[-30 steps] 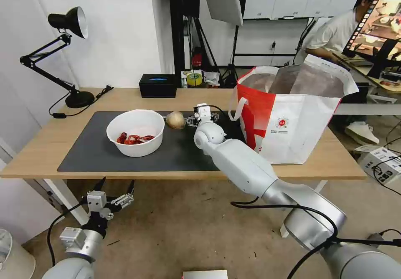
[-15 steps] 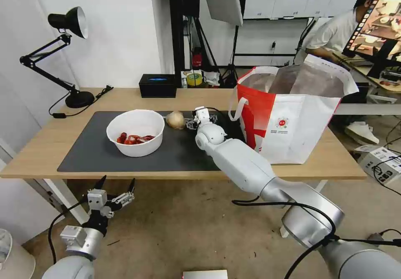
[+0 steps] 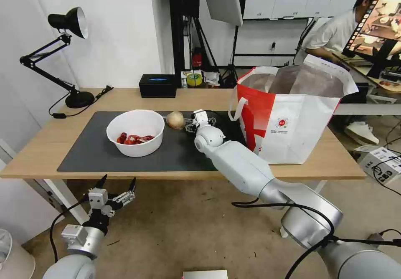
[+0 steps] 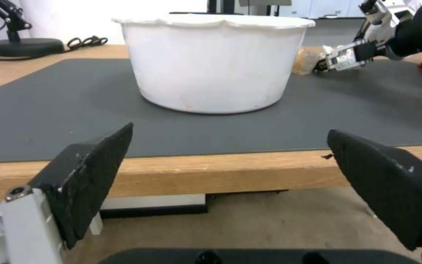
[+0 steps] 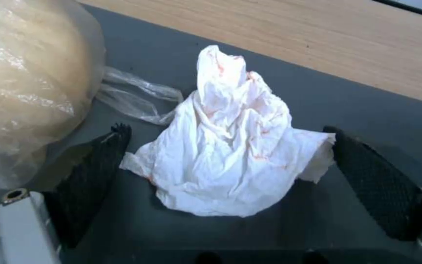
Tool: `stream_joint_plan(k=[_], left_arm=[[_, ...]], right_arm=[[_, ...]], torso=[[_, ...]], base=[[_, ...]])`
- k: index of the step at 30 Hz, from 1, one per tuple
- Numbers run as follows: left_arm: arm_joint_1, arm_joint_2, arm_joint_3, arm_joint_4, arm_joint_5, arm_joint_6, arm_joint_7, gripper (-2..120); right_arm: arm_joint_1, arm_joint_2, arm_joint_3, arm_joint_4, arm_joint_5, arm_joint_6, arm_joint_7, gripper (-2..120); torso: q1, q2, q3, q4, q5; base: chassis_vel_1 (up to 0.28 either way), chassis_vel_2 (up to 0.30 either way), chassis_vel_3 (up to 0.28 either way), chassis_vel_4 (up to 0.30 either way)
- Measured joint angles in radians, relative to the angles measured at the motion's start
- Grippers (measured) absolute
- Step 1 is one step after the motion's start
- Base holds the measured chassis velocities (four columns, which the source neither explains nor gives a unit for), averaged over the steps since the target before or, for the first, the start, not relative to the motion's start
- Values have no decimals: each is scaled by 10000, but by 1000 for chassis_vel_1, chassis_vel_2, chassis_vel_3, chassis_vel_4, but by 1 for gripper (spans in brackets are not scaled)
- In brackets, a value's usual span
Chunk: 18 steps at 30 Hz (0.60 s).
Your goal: Pick up the trash from the table and place it into the takeout bag.
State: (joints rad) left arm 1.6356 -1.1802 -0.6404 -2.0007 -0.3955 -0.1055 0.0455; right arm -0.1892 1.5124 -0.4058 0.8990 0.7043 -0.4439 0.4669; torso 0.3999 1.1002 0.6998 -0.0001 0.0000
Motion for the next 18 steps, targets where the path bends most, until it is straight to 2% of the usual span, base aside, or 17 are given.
stream_joint_plan(k=[3, 10, 11, 13, 15, 16, 18], left_arm=[[4, -1, 0, 1, 0, -12, 0, 100], [8, -2, 24, -12, 0, -39, 0, 100], [8, -2, 24, -12, 0, -39, 0, 100], [9, 0, 46, -12, 0, -61, 0, 100], [8, 4, 54, -12, 0, -70, 0, 100], [4, 10, 63, -12, 0, -81, 0, 100], [-8, 21, 83, -12, 0, -84, 0, 100]], right_arm=[[-1, 4, 11, -5, 13, 0, -4, 97], [-68, -36, 35, 63, 81, 6, 43, 76], [-68, -36, 35, 63, 81, 6, 43, 76], [-104, -67, 36, 93, 87, 7, 71, 64], [-116, -73, 36, 108, 89, 8, 87, 62], [-126, -83, 37, 117, 97, 8, 118, 54], [-136, -93, 33, 124, 116, 9, 170, 45]], torso=[[0, 0, 0, 2, 0], [0, 0, 0, 5, 1], [0, 0, 0, 5, 1], [0, 0, 0, 5, 1], [0, 0, 0, 5, 2], [0, 0, -1, 5, 1], [-1, 0, 0, 5, 2]], base=[[0, 0, 0, 0], [0, 0, 0, 0], [0, 0, 0, 0], [0, 0, 0, 0], [0, 0, 0, 0], [0, 0, 0, 0], [0, 0, 0, 0]])
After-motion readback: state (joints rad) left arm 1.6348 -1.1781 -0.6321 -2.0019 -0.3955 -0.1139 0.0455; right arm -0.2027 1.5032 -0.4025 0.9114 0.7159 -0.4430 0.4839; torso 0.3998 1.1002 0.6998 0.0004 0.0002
